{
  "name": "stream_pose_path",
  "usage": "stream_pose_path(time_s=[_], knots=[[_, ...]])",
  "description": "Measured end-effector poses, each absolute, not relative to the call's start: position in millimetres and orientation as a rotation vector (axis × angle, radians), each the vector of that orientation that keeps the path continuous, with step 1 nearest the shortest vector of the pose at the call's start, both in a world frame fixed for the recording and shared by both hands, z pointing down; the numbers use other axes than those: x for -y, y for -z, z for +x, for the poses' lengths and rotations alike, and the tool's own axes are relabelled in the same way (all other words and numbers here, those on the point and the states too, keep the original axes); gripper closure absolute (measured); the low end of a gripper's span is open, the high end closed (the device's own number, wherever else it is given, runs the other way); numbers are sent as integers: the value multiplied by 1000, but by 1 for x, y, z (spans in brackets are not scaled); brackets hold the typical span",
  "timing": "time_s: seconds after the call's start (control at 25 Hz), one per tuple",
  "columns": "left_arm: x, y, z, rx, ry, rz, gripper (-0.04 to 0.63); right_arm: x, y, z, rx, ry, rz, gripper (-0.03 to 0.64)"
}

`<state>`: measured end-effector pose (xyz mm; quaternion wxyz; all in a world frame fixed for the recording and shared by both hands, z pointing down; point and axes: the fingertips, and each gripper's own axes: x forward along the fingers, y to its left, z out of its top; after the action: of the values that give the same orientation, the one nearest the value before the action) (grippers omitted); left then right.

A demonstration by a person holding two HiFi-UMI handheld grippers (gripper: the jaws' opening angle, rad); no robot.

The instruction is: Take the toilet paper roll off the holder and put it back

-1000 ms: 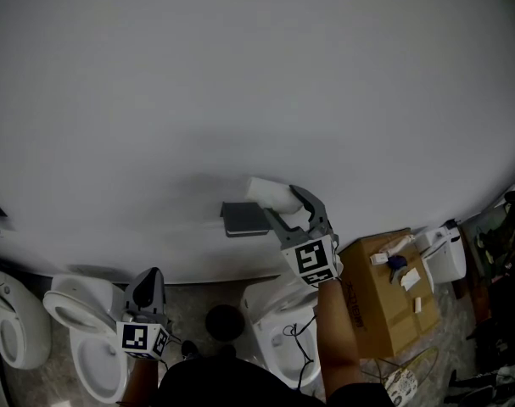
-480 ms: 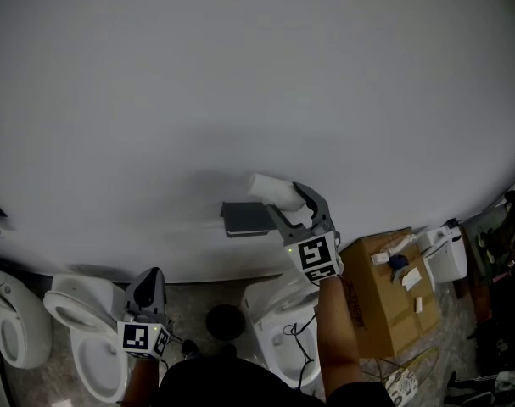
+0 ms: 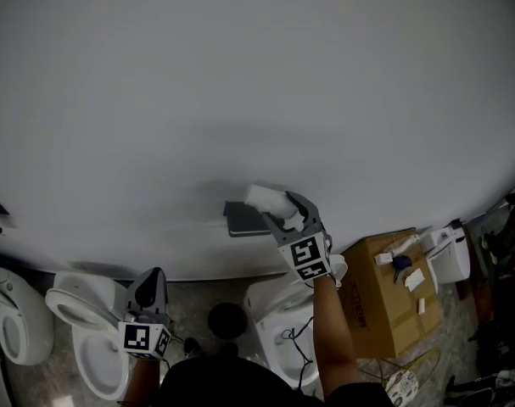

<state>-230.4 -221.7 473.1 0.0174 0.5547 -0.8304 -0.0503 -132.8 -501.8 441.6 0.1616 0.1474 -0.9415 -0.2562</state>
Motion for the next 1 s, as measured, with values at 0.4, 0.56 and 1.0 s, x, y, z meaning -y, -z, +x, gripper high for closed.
stream_pose_path(time_s=[0.4,0.56,1.0], knots=[[219,-474,-230,2591,163,1726,592,515,-494,-139,2619,623,380,339],[216,-475,-232,2602,163,1717,592,515,-510,-144,2627,550,356,339],[213,-471,-230,2614,171,1701,592,524,-557,-153,2562,445,317,339]])
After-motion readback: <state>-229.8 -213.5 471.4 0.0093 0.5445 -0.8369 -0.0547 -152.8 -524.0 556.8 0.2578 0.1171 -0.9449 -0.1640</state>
